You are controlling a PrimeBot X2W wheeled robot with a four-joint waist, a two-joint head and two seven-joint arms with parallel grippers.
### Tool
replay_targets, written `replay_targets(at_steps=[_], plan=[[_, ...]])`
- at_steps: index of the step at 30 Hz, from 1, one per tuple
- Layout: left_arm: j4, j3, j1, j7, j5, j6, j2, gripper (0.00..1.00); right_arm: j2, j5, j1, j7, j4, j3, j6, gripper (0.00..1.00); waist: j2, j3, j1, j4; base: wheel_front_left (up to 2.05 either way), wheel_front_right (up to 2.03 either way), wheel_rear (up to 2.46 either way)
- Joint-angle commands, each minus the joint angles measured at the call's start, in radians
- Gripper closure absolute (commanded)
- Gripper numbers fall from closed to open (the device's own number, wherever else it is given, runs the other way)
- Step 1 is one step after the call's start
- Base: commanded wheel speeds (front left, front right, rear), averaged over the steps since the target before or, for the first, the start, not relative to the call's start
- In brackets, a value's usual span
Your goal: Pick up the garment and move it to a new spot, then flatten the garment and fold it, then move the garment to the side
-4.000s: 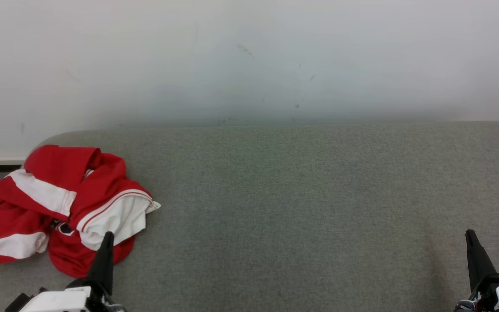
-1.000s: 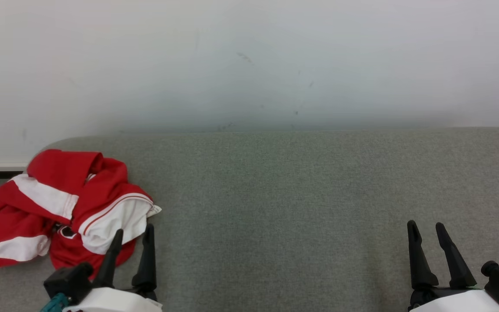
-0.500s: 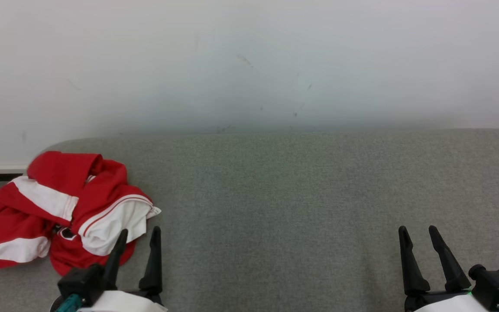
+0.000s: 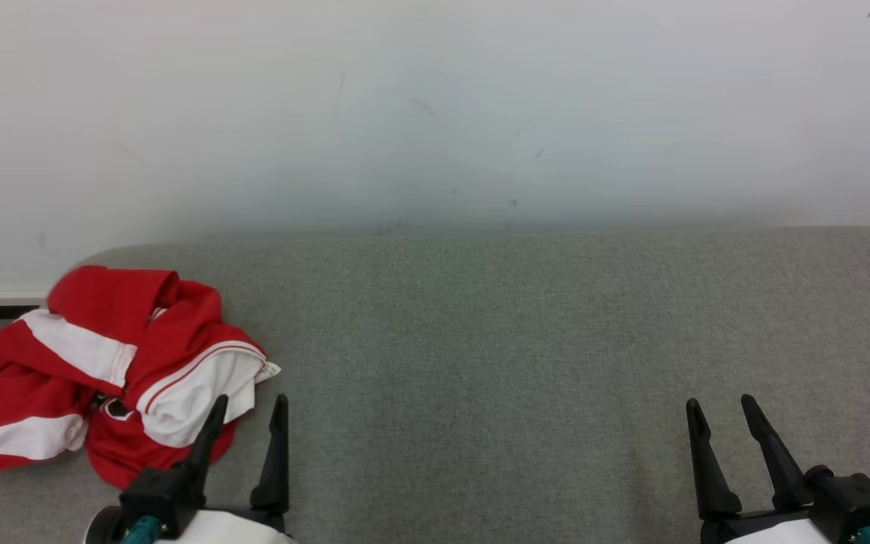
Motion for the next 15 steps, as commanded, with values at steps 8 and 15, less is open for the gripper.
replay_targets(at_steps=[8, 15], plan=[[0.009, 0.002, -0.001, -0.023, 0.058, -0.005, 0.006, 0.00, -0.007, -0.047, -0.006, -0.023, 0.004, 0.010, -0.002, 0.00, 0.0000, -0.004, 0.0000, -0.003, 0.00, 0.00, 0.00], [0.015, 0.006, -0.001, -0.031, 0.072, -0.010, 0.004, 0.00, -0.007, -0.060, -0.004, -0.028, 0.004, 0.016, -0.002, 0.00, 0.0000, -0.005, 0.0000, -0.003, 0.00, 0.00, 0.00]])
